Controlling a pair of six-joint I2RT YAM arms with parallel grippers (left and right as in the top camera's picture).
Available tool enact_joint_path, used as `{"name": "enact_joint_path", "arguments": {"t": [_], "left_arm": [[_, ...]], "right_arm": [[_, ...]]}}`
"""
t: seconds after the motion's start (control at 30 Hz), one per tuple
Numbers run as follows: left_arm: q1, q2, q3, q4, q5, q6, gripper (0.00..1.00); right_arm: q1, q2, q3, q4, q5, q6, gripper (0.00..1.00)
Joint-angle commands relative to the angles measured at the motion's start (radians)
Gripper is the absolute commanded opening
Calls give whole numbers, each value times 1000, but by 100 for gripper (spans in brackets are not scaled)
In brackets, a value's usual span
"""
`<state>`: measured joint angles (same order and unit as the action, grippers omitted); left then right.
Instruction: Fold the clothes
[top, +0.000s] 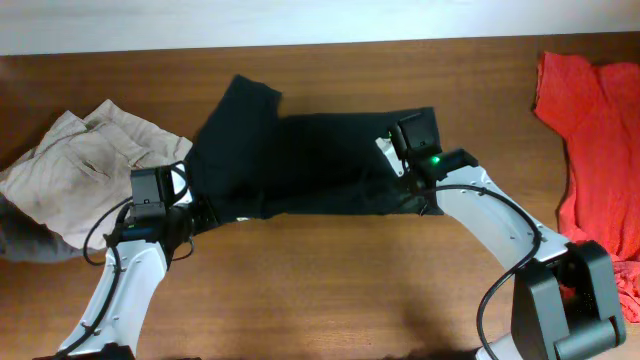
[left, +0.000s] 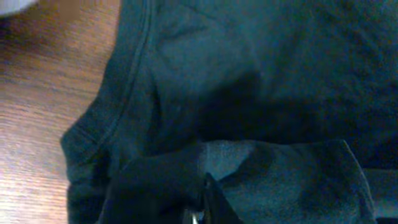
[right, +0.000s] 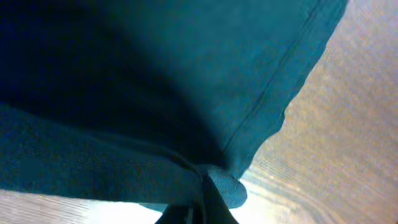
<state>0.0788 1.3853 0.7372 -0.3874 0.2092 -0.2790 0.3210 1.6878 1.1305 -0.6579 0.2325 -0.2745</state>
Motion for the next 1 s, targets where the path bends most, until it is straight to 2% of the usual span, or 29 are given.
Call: {"name": "enact_joint_path", "arguments": {"t": [0.0,0.03,0.07,0.13,0.2,0.3,0.4,0.57,0.67,0.7,0.73,0.77,0.8,0.9,0.97], "left_arm": [[0,28,23,25,-27,43,18],[0,39,23,39,-27,43,31],[0,46,23,50,-27,43,37],[0,53,25,67,-27,50,63],[0,55,36,76,-27,50,66],[0,55,68,68,-27,50,67],[0,55,98,35,-22,50,67],[0,55,110,-34,50,50,68],[0,55,110,-68,61,52,68],[0,54,111,-78,69,71,68],[0,55,111,-86,87,101,68],[0,55,111,-98,98,120,68],[0,54,111,-108,99,121,68],[0,55,111,-123,102,121,68],[0,54,111,-122,102,121,68]], "right_arm": [[-10,10,6,25,-13,-10,8],[-10,10,6,35,-12,-10,12],[-10,10,6,40,-12,-10,15],[-13,10,6,49,-12,-10,32],[-22,10,6,50,-11,-10,33],[-45,10,7,42,-12,-9,50],[-68,9,7,9,-13,1,58],[-80,9,7,-67,-21,111,60],[-79,9,7,-115,-90,169,63],[-79,9,7,-129,-138,182,63],[-79,9,7,-141,-182,183,57],[-79,9,7,-150,-205,183,40],[-79,9,6,-151,-207,183,31],[-81,10,6,-119,-206,183,21],[-81,10,3,-80,-207,183,10]]}}
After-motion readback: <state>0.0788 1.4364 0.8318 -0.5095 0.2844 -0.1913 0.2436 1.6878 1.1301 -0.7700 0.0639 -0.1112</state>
